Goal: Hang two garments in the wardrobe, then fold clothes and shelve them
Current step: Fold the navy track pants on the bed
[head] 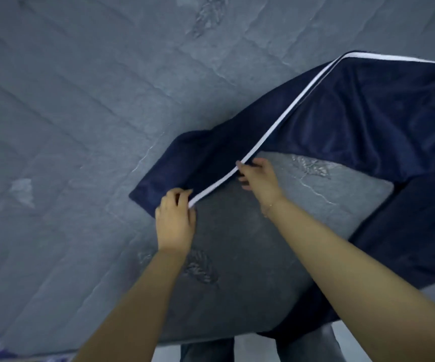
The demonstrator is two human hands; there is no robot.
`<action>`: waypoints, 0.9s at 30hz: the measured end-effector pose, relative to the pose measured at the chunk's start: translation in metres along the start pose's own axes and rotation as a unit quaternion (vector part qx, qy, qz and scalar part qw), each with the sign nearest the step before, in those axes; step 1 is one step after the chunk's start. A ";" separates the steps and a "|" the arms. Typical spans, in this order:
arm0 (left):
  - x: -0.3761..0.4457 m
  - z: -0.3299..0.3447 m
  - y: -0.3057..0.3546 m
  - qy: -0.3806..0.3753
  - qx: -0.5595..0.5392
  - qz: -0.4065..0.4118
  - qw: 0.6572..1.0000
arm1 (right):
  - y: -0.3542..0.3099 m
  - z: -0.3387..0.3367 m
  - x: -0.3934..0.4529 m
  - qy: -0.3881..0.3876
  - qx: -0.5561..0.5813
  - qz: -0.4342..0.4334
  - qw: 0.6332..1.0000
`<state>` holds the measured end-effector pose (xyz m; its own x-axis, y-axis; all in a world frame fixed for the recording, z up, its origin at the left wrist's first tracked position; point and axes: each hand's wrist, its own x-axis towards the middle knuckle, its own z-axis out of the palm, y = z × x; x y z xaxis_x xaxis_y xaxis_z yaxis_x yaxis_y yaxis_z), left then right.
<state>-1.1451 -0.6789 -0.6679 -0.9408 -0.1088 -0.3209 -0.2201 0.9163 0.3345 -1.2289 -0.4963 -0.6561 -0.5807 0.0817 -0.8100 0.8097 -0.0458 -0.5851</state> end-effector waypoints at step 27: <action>0.159 -0.092 -0.126 -0.028 -0.637 -0.336 0.693 | 0.024 0.044 -0.002 0.038 0.346 0.086 0.934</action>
<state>-1.2907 -0.8476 -0.6793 -0.5129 -0.2988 -0.8048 -0.6854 -0.4219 0.5935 -1.2122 -0.5417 -0.6700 -0.4184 0.0826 -0.9045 0.6269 -0.6944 -0.3534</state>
